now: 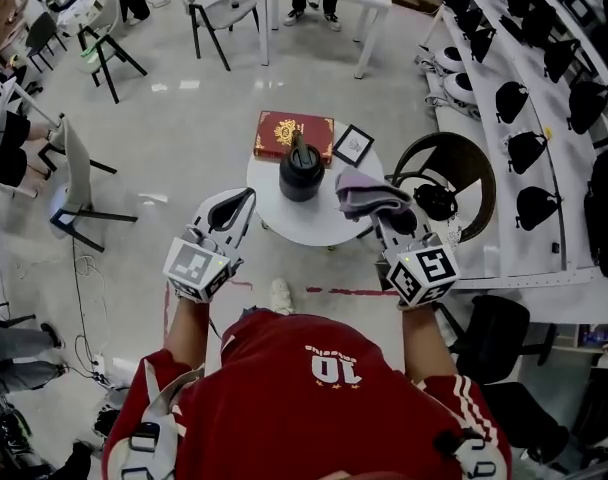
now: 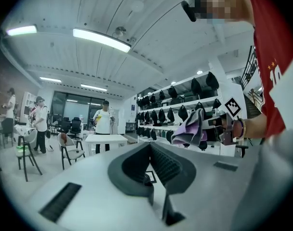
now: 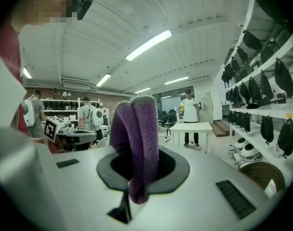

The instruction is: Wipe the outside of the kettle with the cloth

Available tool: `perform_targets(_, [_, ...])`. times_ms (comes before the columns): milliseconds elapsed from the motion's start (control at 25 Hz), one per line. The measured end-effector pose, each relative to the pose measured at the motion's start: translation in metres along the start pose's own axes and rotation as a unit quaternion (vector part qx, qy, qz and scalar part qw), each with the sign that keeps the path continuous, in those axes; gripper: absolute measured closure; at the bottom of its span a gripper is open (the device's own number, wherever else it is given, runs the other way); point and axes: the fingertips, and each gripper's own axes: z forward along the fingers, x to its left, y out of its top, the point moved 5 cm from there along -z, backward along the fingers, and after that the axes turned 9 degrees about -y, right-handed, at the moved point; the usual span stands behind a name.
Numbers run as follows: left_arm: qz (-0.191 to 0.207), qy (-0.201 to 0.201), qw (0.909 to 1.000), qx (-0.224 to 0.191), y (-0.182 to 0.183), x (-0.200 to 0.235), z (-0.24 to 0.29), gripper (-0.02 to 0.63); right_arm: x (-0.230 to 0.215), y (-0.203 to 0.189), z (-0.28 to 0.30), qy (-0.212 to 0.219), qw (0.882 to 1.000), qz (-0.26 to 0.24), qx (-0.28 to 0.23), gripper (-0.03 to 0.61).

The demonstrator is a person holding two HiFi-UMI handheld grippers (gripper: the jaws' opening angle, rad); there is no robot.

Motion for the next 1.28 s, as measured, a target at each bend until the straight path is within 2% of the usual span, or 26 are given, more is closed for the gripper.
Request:
perform_targets(320, [-0.022, -0.023, 0.9995, -0.008, -0.009, 0.044, 0.015, 0.607, 0.010, 0.001, 0.037, -0.013, 1.000, -0.005, 0.013, 0.531])
perform_targets(640, [-0.024, -0.033, 0.9989, -0.024, -0.023, 0.059, 0.022, 0.607, 0.004, -0.011, 0.056, -0.026, 0.999, 0.011, 0.031, 0.531])
perform_targets(920, [-0.022, -0.023, 0.9993, -0.016, -0.028, 0.065, 0.024, 0.607, -0.002, -0.023, 0.077, -0.018, 0.999, 0.026, 0.042, 0.531])
perform_targets(1120, [-0.051, -0.003, 0.9984, -0.024, -0.033, 0.081, 0.032, 0.607, -0.006, -0.027, 0.105, 0.007, 0.998, 0.034, 0.053, 0.531])
perform_targets(1280, [-0.046, 0.006, 0.9987, -0.021, -0.030, 0.088, 0.045, 0.607, -0.016, -0.030, 0.125, 0.020, 0.997, 0.039, 0.057, 0.531])
